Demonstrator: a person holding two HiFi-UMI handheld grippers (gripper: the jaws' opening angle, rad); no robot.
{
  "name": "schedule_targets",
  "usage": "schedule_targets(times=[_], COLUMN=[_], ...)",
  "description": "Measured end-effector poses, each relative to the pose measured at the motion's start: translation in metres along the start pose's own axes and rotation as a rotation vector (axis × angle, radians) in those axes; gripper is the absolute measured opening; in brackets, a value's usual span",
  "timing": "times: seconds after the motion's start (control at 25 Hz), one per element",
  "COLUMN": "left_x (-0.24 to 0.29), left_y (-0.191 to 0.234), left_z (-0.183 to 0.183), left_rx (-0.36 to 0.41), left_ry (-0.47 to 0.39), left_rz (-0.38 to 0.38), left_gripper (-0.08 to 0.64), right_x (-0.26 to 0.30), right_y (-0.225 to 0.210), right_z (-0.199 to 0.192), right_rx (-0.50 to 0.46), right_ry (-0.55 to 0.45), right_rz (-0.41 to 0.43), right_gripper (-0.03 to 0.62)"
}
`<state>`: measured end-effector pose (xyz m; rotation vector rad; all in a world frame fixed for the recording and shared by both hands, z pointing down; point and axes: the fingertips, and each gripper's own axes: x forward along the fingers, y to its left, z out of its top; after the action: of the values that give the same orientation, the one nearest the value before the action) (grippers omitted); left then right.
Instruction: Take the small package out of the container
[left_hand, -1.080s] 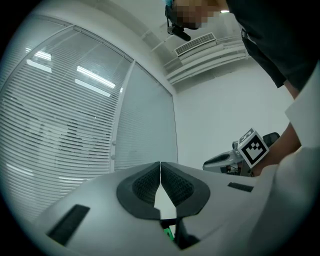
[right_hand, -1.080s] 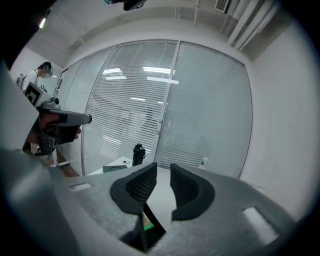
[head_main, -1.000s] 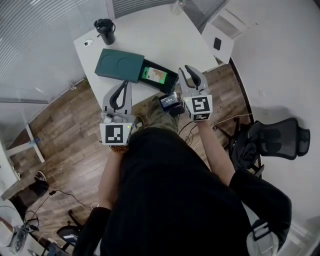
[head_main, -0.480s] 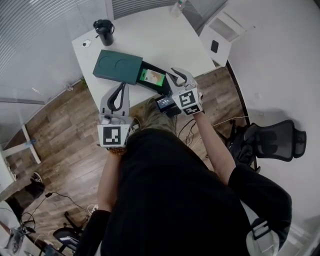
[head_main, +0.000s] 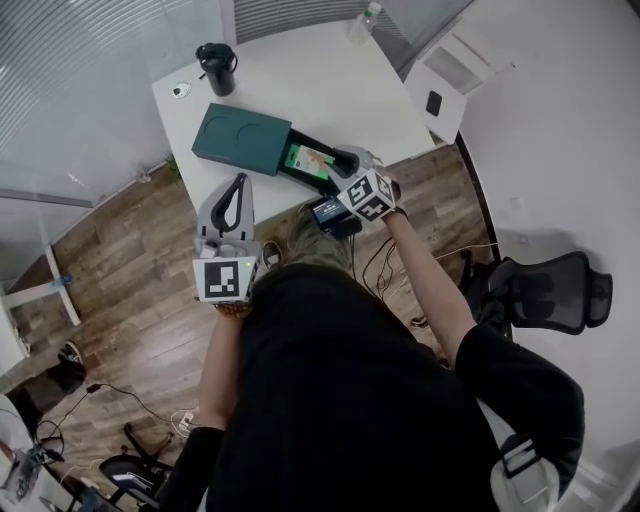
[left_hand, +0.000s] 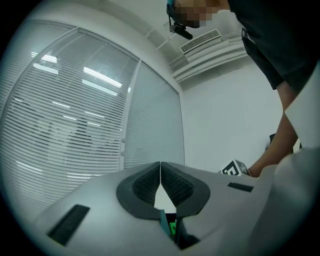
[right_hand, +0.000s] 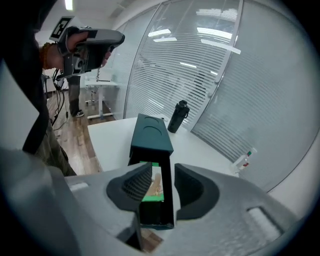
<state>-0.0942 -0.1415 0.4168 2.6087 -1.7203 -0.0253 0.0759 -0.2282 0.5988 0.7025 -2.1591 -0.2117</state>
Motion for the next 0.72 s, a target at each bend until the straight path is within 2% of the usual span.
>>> schedule_targets(times=[0.24, 0.52, 0.72], left_x=[-0.008, -0.008, -0.006], left_y=[0.007, 0.010, 0.007], left_z=[0.002, 0.003, 0.005], left_rx=[0.014, 0.012, 0.021], left_ry=[-0.007, -0.014, -0.015], left_rz=[0.024, 0.027, 0.022], left_gripper=[0.005, 0.005, 0.005], right_x=[0.022, 0.044, 0.056], right_y=[0.016, 0.029, 0.038], right_z=[-0.018, -0.029, -0.041], right_rx=[-0.045, -0.043, -0.026], right_ry=[0.077, 0.129, 0.175], right_rz=[0.080, 0.141, 0.204], right_gripper=[0.172, 0.177, 0.215])
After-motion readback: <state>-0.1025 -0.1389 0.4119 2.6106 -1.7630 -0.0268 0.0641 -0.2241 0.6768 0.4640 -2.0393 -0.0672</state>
